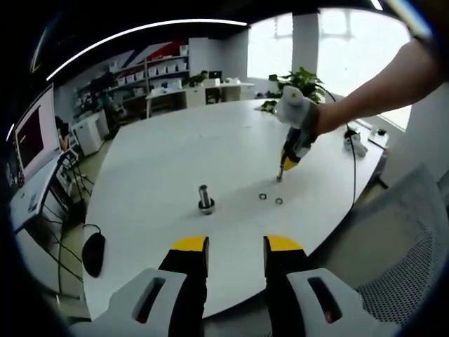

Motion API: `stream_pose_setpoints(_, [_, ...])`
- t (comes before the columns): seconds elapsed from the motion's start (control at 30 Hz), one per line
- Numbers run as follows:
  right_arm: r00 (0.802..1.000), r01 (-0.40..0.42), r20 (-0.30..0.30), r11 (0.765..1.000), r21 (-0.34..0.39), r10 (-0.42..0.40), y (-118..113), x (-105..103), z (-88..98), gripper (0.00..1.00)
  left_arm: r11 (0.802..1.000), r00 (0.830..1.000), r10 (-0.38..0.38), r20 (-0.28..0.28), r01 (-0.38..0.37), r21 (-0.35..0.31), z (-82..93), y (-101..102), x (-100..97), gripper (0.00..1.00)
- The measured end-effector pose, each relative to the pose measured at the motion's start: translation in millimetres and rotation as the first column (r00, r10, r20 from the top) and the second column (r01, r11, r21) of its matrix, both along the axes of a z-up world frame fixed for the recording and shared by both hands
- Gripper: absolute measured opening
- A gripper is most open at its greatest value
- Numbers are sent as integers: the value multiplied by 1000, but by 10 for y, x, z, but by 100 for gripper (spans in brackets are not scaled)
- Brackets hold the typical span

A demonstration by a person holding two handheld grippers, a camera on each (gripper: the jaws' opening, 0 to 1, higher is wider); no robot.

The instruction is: Place the washer onto the threaded stud by aligning its center hole with the stud, sliding it down to the base, and recovering from edge contact or off-axis alignment until the washer reaches the visible bottom stop.

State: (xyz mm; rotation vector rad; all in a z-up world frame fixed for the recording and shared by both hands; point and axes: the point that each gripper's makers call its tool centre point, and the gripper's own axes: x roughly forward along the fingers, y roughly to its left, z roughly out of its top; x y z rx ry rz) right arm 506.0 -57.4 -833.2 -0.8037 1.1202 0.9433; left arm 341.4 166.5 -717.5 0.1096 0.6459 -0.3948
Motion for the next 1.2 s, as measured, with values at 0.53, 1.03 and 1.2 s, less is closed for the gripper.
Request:
stream_pose_setpoints(0.53, [999,12,-39,1000,-19,-12,0,-26,-242,14,1000,1000,5,-6,-4,5,-18,14,1,29])
stream_pose_setpoints(1.03, [999,5,-39,1000,4,-5,26,-85,-229,15,1000,1000,6,-11,-6,5,-23,12,-3,29])
stream_pose_setpoints(1.2, [999,12,-38,1000,12,-12,-6,-106,-193,16,1000,1000,6,-10,-5,3,-20,10,-3,29])
